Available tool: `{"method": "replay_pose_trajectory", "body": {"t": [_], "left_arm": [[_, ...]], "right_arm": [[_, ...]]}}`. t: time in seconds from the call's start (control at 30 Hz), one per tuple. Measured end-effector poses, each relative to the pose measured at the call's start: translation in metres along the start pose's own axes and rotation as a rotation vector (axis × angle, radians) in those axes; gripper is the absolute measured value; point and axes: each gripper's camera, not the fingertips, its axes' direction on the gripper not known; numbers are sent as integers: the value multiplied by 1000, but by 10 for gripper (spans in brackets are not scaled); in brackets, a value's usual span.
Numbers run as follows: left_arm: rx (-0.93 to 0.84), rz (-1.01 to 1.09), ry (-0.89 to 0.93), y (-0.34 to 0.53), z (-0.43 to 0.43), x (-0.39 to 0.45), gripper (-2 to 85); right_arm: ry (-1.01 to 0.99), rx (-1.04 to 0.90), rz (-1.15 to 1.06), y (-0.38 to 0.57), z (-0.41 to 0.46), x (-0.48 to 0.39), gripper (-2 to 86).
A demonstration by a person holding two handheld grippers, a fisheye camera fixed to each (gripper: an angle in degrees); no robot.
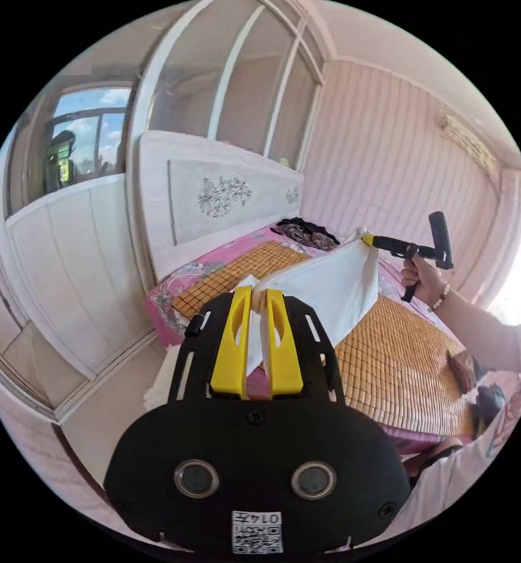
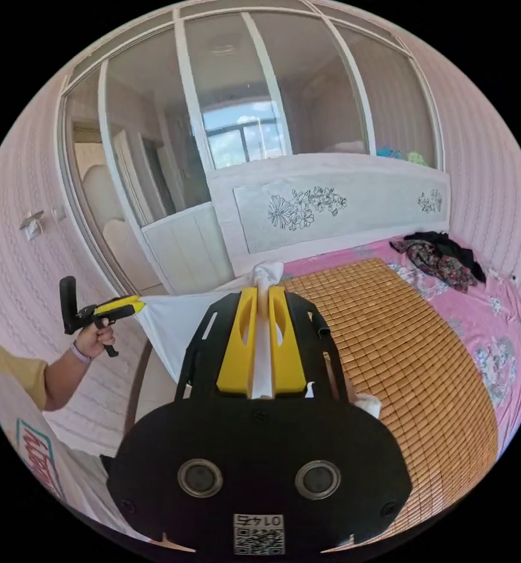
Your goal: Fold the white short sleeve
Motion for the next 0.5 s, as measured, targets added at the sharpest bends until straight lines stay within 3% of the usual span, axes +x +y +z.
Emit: {"method": "replay_pose_trajectory", "body": {"t": [0.1,0.2,0.37,0.5], "left_arm": [[-7,-239,-61,8,41,-65,83],[-66,-370,-49,45,69,-94,97],[-141,-321,197,122,75,-42,73],[-212,-133,429,146,70,35,3]], "right_arm": [[19,-211,137,-26,100,33,81],[55,-315,180,23,128,46,82],[107,-415,80,206,60,32,60],[449,-583,278,380,-52,-3,51]]}}
